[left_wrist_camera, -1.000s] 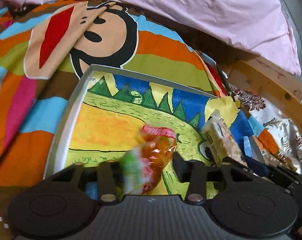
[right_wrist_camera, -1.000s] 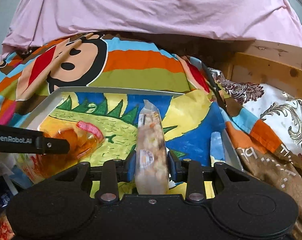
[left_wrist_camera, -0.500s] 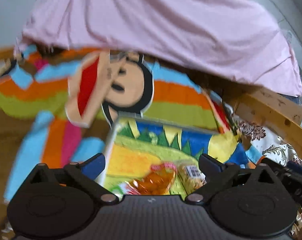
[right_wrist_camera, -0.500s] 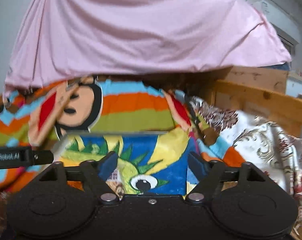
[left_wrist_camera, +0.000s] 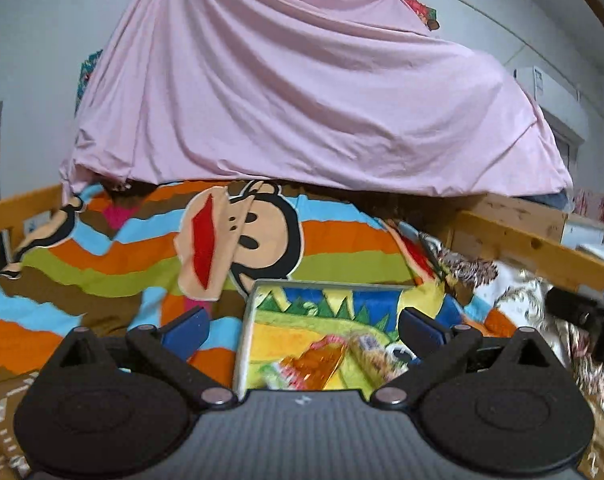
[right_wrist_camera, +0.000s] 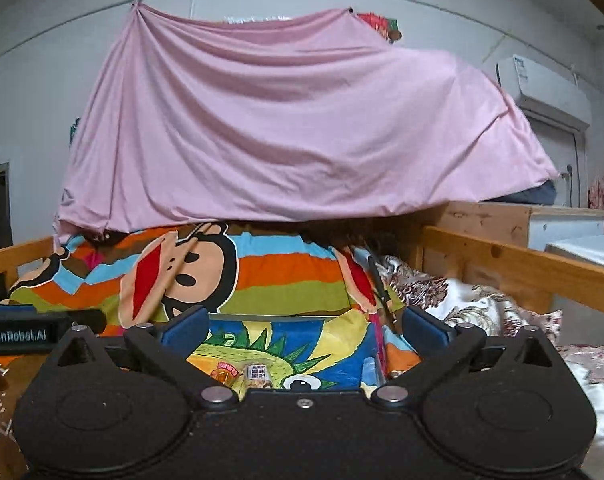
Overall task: Organize snacks
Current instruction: 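Lift both open tools away from the tray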
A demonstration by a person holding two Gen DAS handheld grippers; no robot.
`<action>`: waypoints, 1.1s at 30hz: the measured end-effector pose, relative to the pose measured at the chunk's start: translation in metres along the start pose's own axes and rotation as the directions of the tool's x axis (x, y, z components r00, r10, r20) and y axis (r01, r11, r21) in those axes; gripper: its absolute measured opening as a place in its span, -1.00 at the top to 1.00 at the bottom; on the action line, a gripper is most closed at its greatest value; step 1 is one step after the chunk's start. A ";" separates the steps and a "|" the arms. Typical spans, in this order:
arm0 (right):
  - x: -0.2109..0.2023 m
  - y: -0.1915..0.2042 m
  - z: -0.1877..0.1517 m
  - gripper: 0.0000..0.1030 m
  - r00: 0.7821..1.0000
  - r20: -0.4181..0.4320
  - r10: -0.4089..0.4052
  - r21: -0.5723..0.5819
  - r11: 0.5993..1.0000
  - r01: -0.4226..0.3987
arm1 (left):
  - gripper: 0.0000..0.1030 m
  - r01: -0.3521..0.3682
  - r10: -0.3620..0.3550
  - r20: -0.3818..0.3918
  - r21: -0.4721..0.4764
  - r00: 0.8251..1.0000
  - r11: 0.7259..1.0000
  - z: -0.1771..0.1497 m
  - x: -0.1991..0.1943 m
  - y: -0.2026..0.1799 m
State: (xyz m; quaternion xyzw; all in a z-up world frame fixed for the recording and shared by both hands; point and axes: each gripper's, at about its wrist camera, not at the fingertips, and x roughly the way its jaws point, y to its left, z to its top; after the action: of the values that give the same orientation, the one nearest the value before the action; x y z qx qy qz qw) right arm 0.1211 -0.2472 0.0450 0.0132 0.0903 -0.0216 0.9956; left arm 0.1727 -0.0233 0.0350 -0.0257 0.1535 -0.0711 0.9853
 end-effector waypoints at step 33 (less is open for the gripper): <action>-0.124 0.035 -0.056 -0.99 0.987 -0.161 0.024 -0.097 0.994 -0.040 | -0.99 -0.026 0.034 -0.083 0.090 0.996 0.996 -0.061 -0.129 0.010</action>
State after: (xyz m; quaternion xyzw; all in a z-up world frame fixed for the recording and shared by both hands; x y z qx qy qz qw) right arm -0.0096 -0.2058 0.0134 -0.0333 0.1707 0.0002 0.9848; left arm 0.0332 0.0041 0.0146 0.0237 0.1921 -0.0640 0.9790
